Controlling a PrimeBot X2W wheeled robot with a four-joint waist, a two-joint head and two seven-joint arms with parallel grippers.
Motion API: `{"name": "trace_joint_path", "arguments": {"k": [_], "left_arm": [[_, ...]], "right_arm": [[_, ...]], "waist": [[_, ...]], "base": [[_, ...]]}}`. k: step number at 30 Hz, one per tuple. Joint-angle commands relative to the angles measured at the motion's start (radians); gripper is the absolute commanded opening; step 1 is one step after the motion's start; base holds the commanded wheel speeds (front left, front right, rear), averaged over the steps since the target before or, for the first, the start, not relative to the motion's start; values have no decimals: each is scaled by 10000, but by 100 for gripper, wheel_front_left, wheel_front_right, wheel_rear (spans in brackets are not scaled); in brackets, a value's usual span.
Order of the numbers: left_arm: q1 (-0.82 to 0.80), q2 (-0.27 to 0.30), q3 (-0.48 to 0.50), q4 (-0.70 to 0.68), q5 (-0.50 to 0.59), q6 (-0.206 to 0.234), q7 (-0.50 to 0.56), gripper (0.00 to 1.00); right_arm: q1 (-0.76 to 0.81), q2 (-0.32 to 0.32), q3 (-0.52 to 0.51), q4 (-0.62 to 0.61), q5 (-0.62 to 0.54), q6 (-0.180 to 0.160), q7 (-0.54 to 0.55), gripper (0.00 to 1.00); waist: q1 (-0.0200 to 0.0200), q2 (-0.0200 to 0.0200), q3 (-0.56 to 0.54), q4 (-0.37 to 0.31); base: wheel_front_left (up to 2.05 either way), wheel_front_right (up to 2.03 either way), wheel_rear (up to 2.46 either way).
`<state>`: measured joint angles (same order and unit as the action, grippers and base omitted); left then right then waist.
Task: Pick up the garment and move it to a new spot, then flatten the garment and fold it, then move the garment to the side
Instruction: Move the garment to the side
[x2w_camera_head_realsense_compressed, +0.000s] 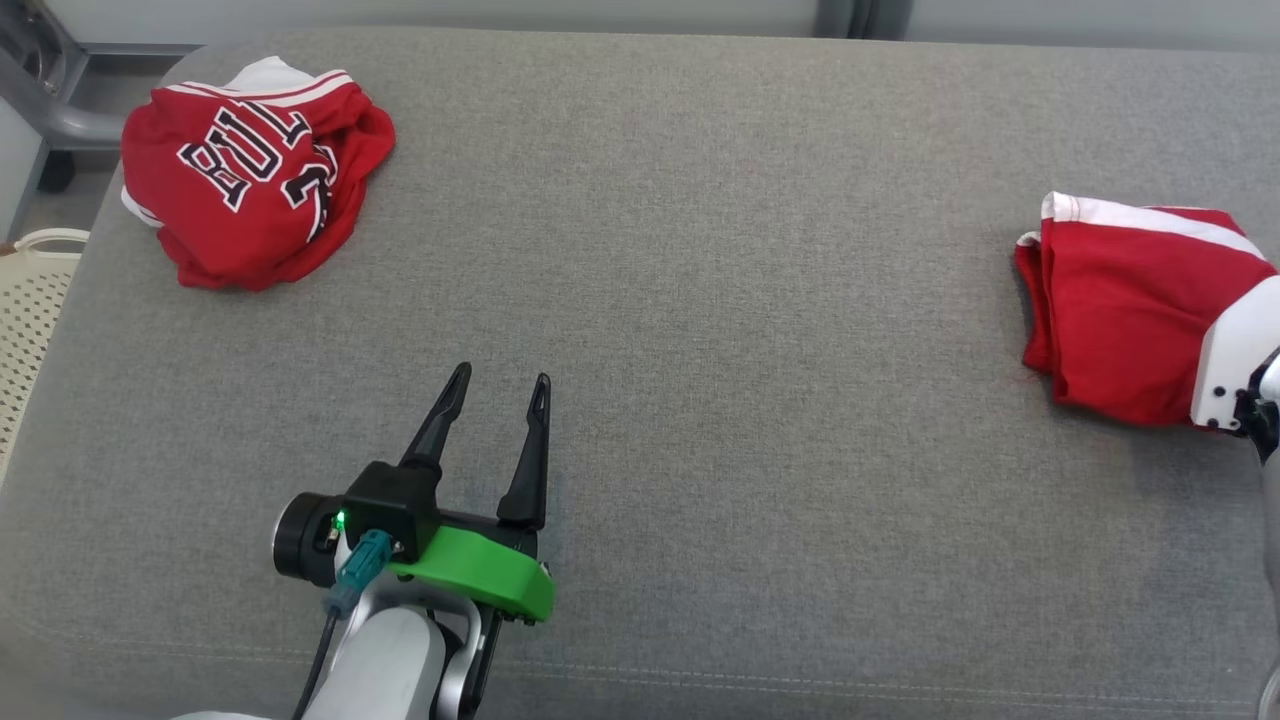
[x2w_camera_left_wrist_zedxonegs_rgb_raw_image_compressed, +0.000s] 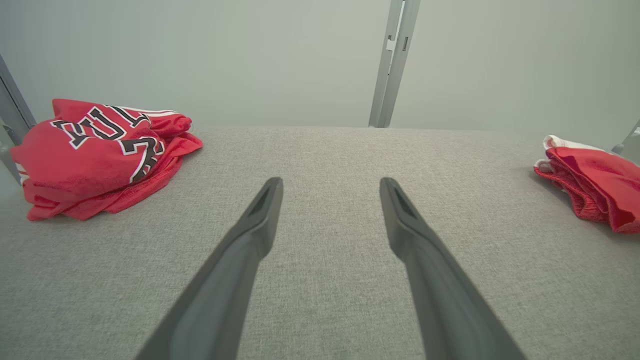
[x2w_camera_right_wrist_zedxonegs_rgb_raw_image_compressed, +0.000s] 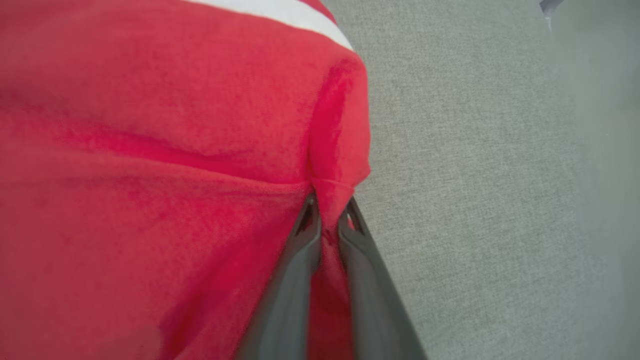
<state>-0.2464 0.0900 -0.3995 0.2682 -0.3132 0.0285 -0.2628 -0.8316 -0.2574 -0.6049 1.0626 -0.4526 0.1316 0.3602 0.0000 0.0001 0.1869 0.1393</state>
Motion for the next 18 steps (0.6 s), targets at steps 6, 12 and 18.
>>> {"name": "trace_joint_path", "arguments": {"k": [6, 12, 18], "left_arm": [[-424, 136, -114, -257, 90, -89, 38, 100], [-602, 164, -367, -548, 187, -197, 181, 100], [-623, 407, -412, -971, 192, -195, 380, 100]], "right_arm": [[180, -663, 434, -240, -75, -17, -634, 0], [-60, -1371, 1019, -216, -28, -17, -1172, 0], [-25, -2337, 1336, -549, -194, -18, -1551, 0]], "waist": [[0, -1, 661, -310], [0, -1, 1114, -303], [0, -1, 1593, -107]], "base": [[0, 0, 0], [0, 0, 0], [0, 0, 0]]}}
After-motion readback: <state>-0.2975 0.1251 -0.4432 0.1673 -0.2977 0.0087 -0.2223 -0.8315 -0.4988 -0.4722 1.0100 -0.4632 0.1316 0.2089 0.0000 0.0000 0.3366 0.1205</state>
